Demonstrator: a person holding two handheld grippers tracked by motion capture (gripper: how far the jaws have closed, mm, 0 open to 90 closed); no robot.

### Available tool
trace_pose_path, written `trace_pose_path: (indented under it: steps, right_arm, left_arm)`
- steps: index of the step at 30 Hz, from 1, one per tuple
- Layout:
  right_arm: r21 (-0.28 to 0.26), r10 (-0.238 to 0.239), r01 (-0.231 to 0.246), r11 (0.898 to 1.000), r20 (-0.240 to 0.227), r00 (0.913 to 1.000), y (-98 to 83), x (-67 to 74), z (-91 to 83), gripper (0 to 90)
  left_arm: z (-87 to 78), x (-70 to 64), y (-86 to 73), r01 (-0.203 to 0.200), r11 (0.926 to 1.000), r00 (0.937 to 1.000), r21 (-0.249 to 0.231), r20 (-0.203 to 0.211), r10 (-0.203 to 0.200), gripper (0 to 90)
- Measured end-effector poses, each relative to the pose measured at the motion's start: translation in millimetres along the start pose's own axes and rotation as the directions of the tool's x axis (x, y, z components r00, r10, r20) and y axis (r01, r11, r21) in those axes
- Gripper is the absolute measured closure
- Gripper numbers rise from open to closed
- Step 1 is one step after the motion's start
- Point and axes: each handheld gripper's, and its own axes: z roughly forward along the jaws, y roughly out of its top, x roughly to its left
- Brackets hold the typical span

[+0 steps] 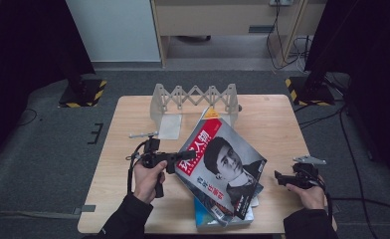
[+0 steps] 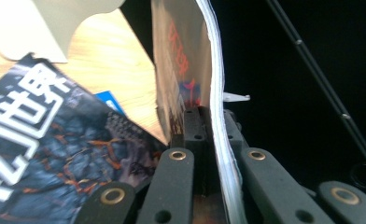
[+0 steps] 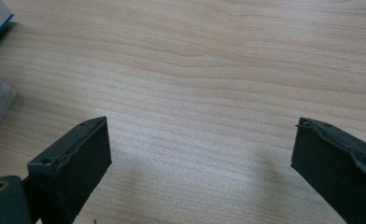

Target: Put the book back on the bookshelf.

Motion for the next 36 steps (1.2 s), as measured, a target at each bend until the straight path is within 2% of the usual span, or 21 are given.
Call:
trace_pose_path:
  steps: [2, 5, 9, 13, 14, 17, 19, 21, 26, 30, 36]
  right_arm:
    - [0.006, -0.011, 0.011, 1.0, -0.001, 0.9999, -0.9, 0.5, 1.5, 4.8]
    - [0.009, -0.018, 0.018, 1.0, -0.004, 0.9998, -1.4, 0.7, 2.7, 5.0]
    - [0.019, -0.006, 0.006, 1.0, -0.008, 1.0, -2.5, 0.1, 3.7, 5.2]
    - [0.014, -0.001, 0.001, 1.0, -0.008, 1.0, -3.1, -2.0, 2.7, 5.3]
    - [0.013, -0.001, 0.001, 1.0, -0.008, 1.0, -3.3, -2.3, 3.0, 5.3]
    - [0.026, 0.002, -0.002, 1.0, -0.003, 1.0, -5.0, -4.9, 4.3, 5.4]
    - [0.025, 0.014, -0.014, 1.0, 0.003, 0.9999, -6.7, -7.0, 5.4, 5.3]
    - [0.041, -0.002, 0.002, 0.999, 0.004, 1.0, -7.5, -7.6, 6.7, 4.1]
    - [0.031, -0.017, 0.016, 0.999, 0.014, 0.9998, -8.5, -5.8, 8.6, 2.7]
    - [0.018, -0.018, 0.017, 1.0, 0.011, 0.9998, -9.5, -4.4, 9.8, 1.3]
    - [-0.009, -0.019, 0.019, 1.0, 0.008, 0.9998, -11.3, -3.4, 11.7, 0.5]
  left_arm:
    - [1.2, -2.2, 1.6, -0.011, 0.9999, 0.9999, 0.002, 0.001, 0.011, 86.2]
    - [3.4, -4.7, 3.6, 0.0, 0.9999, 0.9999, -0.01, 0.014, 0.0, 86.1]
    - [11.5, -5.9, 0.9, -0.005, 1.0, 0.9998, 0.006, 0.021, 0.005, 86.2]
    - [18.0, -4.6, -0.7, 0.017, 0.9998, 0.999, 0.013, 0.041, -0.017, 86.2]
    - [19.1, -4.2, -0.6, 0.025, 0.9996, 0.9987, 0.011, 0.045, -0.025, 86.2]
    - [19.4, -6.2, 1.1, 0.016, 0.9999, 0.9984, 0.0, 0.054, -0.016, 86.2]
    - [17.1, -7.6, 4.1, 0.012, 0.9999, 0.9983, -0.01, 0.057, -0.012, 86.2]
    - [13.7, -9.8, 7.0, 0.013, 0.9997, 0.9983, -0.02, 0.056, -0.012, 86.2]
    - [2.0, -13.8, 16.4, -0.021, 0.9981, 0.9992, -0.058, 0.033, 0.023, 86.2]
    - [-9.4, -16.6, 25.2, -0.05, 0.9941, 0.9986, -0.096, 0.01, 0.051, 86.2]
    - [-26.8, -18.1, 38.3, -0.071, 0.9868, 0.9973, -0.146, -0.028, 0.068, 86.2]
